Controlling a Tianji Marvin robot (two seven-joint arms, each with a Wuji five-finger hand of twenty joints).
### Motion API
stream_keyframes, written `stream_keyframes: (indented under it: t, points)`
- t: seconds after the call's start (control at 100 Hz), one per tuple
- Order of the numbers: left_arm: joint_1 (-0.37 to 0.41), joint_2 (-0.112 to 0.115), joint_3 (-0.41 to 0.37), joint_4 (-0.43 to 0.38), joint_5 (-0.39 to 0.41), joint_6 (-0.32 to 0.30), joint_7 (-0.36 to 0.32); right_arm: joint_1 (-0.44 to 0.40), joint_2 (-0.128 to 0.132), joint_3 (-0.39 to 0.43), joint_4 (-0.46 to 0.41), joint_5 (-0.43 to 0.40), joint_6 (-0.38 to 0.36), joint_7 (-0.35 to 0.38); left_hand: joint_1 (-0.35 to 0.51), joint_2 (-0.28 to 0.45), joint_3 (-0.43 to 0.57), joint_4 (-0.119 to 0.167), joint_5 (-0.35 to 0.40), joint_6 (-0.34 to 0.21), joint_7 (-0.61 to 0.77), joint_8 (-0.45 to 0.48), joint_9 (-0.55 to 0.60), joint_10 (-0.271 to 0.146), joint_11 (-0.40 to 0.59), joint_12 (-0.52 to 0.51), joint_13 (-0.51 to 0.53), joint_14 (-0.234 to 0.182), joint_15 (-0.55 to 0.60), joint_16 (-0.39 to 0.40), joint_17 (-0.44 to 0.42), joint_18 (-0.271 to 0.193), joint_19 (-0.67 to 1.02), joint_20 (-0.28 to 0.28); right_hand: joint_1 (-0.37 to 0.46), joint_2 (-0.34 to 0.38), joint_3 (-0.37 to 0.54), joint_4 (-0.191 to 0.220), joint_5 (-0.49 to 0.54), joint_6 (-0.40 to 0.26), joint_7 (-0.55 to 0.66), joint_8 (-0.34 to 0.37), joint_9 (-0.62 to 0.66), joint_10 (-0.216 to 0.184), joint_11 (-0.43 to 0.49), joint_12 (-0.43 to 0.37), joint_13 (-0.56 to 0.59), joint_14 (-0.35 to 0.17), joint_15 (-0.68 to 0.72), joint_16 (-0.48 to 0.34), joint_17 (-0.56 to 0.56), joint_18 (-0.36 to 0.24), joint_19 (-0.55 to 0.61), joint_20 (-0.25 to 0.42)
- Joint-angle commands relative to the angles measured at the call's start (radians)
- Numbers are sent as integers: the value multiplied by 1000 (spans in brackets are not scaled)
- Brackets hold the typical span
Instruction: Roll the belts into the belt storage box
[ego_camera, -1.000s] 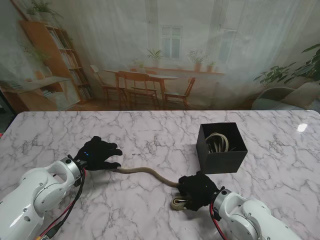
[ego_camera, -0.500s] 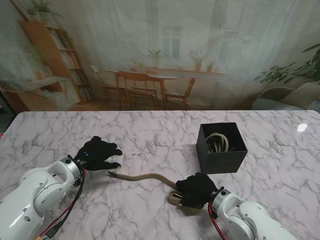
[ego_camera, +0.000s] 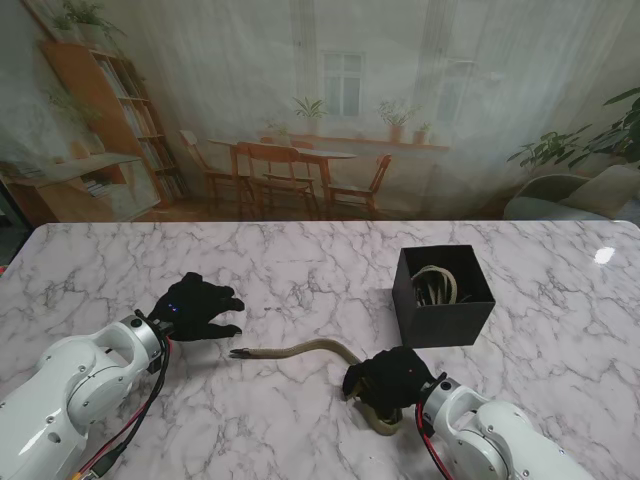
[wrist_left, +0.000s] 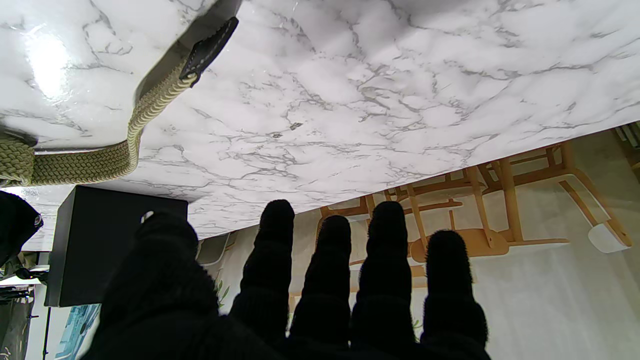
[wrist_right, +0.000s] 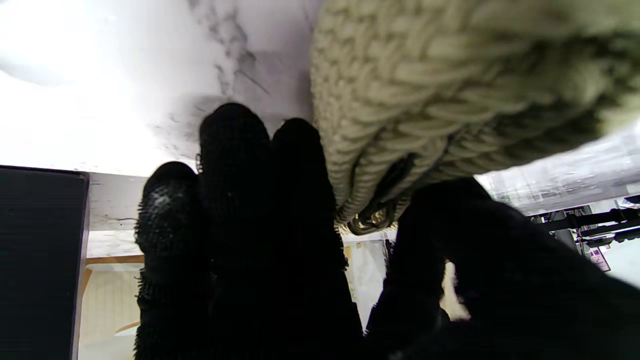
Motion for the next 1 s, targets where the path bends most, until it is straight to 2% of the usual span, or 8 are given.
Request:
stream_keyframes:
  t: [0.0, 0.14, 0.27, 0.32, 0.51, 0.66, 0.86, 0.99]
  points:
    - [0, -1, 1, 2, 1, -3, -11, -3, 1, 4, -1, -2, -11, 14, 18, 40, -20, -8, -10, 16, -2, 3, -13, 2, -2, 8, 0, 9, -6, 12, -21, 45, -27, -14, 174, -28, 149, -18, 94, 110, 117, -141, 116, -128, 55, 3, 13, -61, -43, -19, -2, -25, 16, -10]
    - [-1, -1, 2, 3, 0, -3, -13, -5, 2, 15, -12, 21, -34, 60, 18, 41, -20, -8, -10, 17, -1, 3, -13, 3, -2, 8, 0, 9, -7, 11, -21, 46, -28, -14, -11, -125, 170, -17, 161, 372, 255, -86, 121, -168, -54, -79, 15, -111, -190, -68, 1, -108, -5, -9]
    - [-1, 0, 2, 3, 0, -3, -14, -8, 8, 32, -36, 51, -71, 139, 18, 42, -20, -8, -10, 17, -1, 3, -13, 4, -2, 8, 0, 9, -7, 11, -22, 47, -29, -15, -146, -73, 141, 36, 203, 442, 127, 98, 105, -190, -215, -149, -2, -114, -293, -69, -44, -134, -46, 5]
    - [-1, -1, 2, 3, 0, -4, -13, -12, 10, 40, -48, 74, -82, 177, 18, 41, -21, -8, -10, 17, -1, 3, -14, 4, -2, 8, 0, 8, -7, 11, -22, 46, -29, -15, -206, -30, 123, 116, 203, 486, 19, 263, 78, -184, -257, -162, -24, -109, -329, -65, -59, -136, -64, 7]
    - [0, -1, 2, 3, 0, -3, -11, -25, 26, 75, -113, 158, -114, 365, 19, 41, -20, -8, -10, 17, -1, 3, -13, 4, -2, 8, 0, 8, -7, 11, -23, 46, -30, -15, -258, -29, 120, 143, 34, 581, -80, 290, -78, -167, -401, -262, -147, -115, -473, -132, -139, -165, -139, -20]
    - [-1, -1, 2, 4, 1, -3, -9, -33, 41, 96, -161, 215, -114, 495, 18, 41, -21, -8, -9, 17, -1, 3, -14, 2, -2, 8, 0, 9, -7, 11, -22, 46, -30, -15, -223, -100, 305, 193, -123, 616, -146, 315, -244, -150, -432, -324, -261, -119, -565, -188, -195, -182, -193, -44]
    - [0, -1, 3, 3, 0, -2, -9, -39, 47, 107, -184, 178, -119, 525, 18, 42, -20, -8, -10, 17, -1, 3, -14, 2, -2, 8, 0, 8, -7, 11, -23, 46, -31, -15, -27, -262, 627, 303, -185, 599, -134, 346, -293, -198, -431, -333, -291, -180, -593, -231, -191, -249, -219, -85]
    - [1, -1, 2, 2, 0, 0, -10, -33, 47, 100, -179, 91, -137, 496, 19, 41, -21, -8, -10, 17, -1, 3, -12, 2, -1, 8, 0, 8, -7, 12, -22, 47, -31, -15, 111, -277, 569, 201, -209, 557, -60, 368, -260, -264, -444, -340, -262, -246, -579, -254, -148, -307, -212, -111]
